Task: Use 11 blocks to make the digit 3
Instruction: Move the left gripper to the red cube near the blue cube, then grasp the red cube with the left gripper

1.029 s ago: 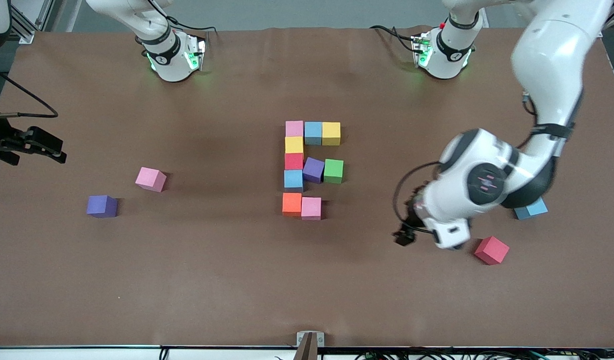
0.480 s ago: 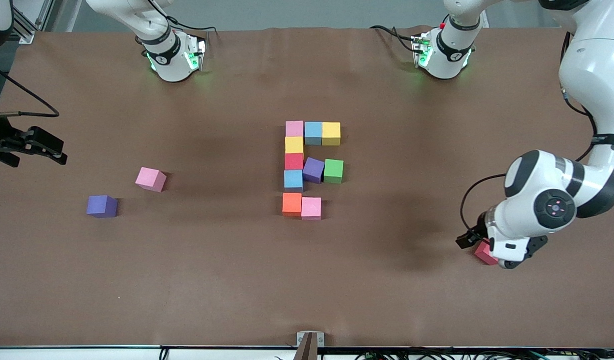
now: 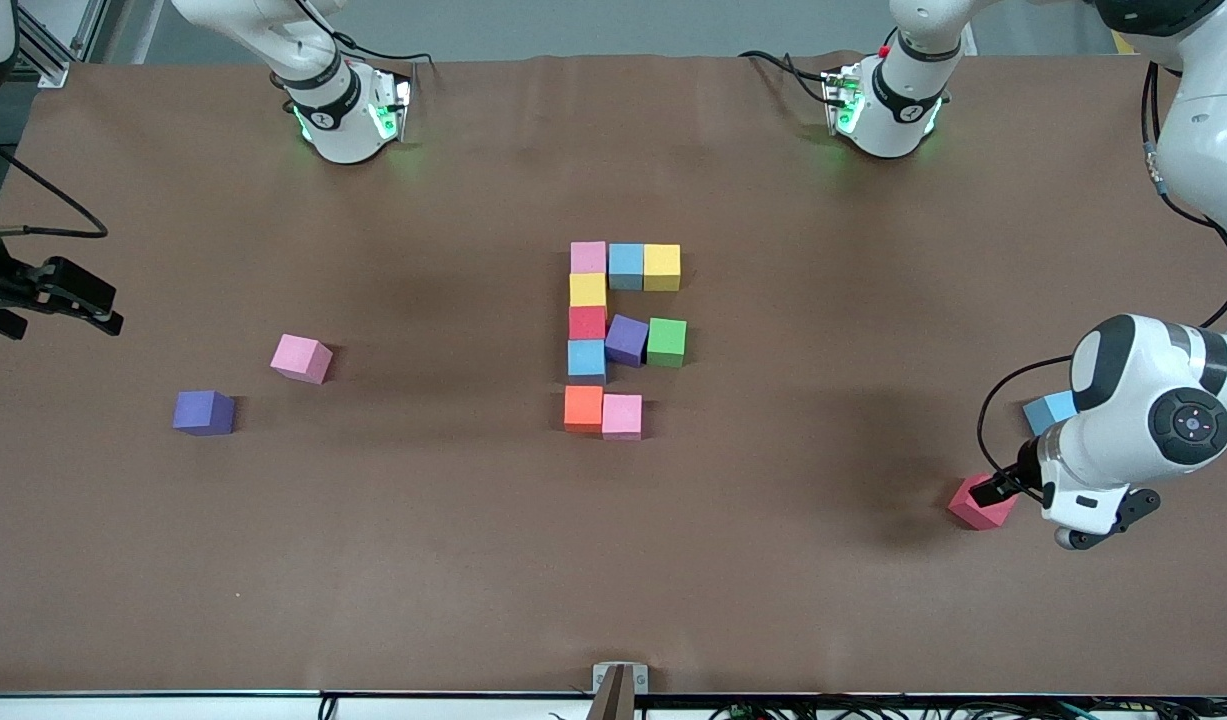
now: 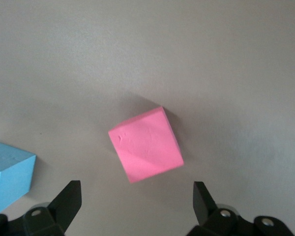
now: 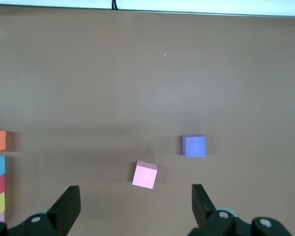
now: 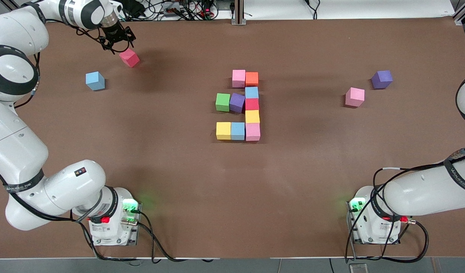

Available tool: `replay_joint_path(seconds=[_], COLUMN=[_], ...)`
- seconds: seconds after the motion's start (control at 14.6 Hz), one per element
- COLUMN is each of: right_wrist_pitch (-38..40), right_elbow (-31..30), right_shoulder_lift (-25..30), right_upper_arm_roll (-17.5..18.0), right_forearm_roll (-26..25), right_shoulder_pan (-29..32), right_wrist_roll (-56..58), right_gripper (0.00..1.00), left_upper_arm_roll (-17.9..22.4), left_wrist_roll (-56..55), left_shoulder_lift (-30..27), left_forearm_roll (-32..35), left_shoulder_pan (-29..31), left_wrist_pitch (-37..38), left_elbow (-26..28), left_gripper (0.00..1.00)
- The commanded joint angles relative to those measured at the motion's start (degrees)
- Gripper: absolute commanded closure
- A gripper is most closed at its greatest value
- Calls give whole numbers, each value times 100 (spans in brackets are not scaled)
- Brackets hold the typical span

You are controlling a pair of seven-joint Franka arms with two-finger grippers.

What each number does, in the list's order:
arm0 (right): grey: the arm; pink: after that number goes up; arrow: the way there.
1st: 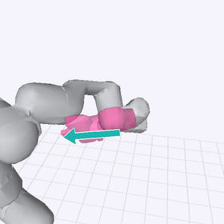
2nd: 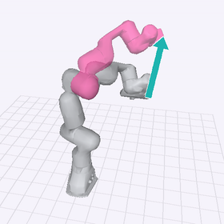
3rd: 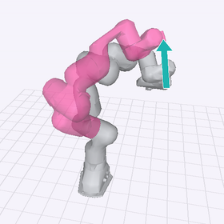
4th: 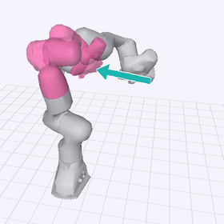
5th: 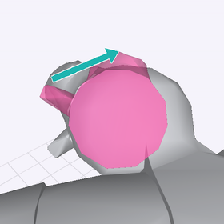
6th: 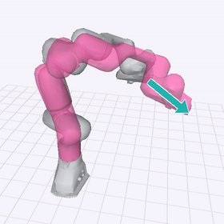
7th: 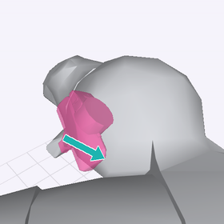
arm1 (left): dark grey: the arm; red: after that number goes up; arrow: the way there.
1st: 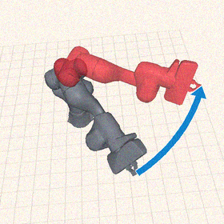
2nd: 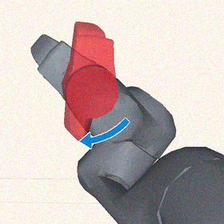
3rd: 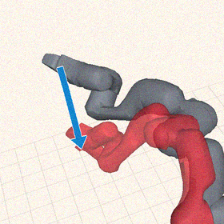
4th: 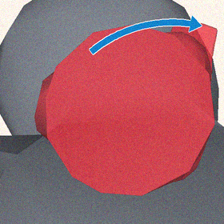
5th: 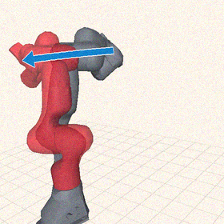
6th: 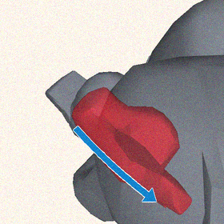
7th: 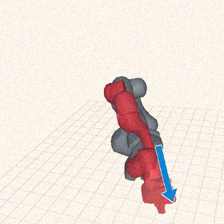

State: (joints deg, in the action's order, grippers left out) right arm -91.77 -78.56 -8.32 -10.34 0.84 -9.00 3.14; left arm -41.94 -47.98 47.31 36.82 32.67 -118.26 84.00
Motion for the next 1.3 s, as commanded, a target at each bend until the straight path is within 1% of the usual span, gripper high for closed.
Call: replay_joint_path(seconds=[0.0,0.21,0.34,0.62,0.75,0.89,0.96,1.03,1.17,1.24], right_wrist_pitch=[18,-16,-25,27,45,54,45,36,19,27], right_elbow=[-28,-37,-28,-28,-37,-37,-28,-37,-28,-28], right_shoulder_lift=[41,42,41,68,77,77,77,77,77,77], right_upper_arm_roll=[23,23,23,6,15,15,15,15,15,15], right_forearm_roll=[-75,-66,-84,-84,-5,13,13,22,13,13], right_shoulder_pan=[4,21,-22,56,310,346,346,346,346,346], right_wrist_roll=[20,11,28,37,37,20,20,11,11,-7], right_gripper=[0,0,0,0,0,0,0,0,0,0], left_upper_arm_roll=[124,483,625,661,661,661,687,783,810,810], left_wrist_roll=[-544,-1106,-1476,-1609,-1618,-1600,-1539,-1521,-1495,-1495], left_shoulder_lift=[173,235,243,287,357,410,437,446,498,524], left_forearm_roll=[106,89,80,71,89,106,98,80,106,106], left_shoulder_pan=[-85,-278,-375,-375,-375,-384,-375,-384,-384,-384], left_wrist_pitch=[-451,-785,-892,-988,-1111,-1112,-1112,-1120,-1208,-1217], left_elbow=[-59,-103,-94,-103,-103,-94,-103,-103,-94,-103], left_gripper=[0,0,0,0,0,0,3,10,17,25])
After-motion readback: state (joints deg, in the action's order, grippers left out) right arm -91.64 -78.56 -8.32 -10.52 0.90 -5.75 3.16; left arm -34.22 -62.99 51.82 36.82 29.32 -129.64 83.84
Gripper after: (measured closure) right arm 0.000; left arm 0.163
